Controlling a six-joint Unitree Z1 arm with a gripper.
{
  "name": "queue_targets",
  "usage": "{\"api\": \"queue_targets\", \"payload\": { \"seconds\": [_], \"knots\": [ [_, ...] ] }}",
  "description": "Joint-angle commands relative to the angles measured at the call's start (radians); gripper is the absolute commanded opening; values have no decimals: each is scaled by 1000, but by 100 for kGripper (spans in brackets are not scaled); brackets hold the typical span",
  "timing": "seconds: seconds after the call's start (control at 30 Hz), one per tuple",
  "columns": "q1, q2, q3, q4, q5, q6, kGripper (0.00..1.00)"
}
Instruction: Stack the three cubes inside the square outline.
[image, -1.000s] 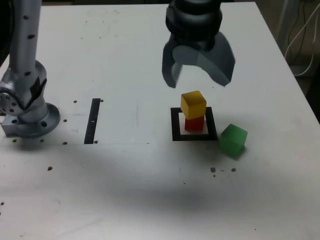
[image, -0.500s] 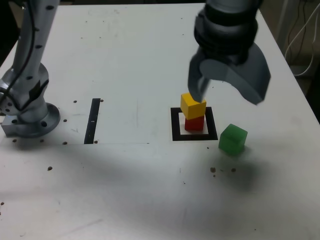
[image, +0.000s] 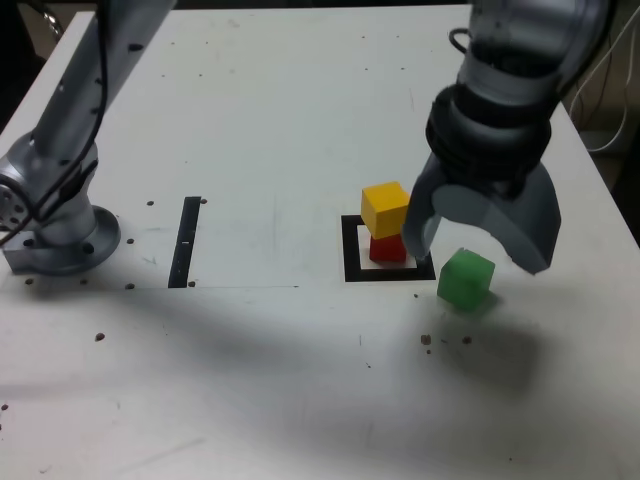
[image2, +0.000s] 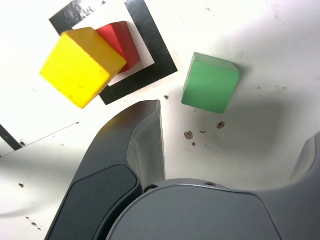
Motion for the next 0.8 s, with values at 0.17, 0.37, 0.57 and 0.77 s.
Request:
{"api": "queue_targets", "payload": {
  "seconds": [0.17, 0.37, 0.57, 0.77],
  "knots": [
    [21, 43, 27, -26, -2, -6, 97],
    [39, 54, 72, -87, -15, -5, 97],
    [46, 57, 94, -121, -26, 4, 96],
    [58, 59, 116, -141, -27, 16, 91]
  ]
}}
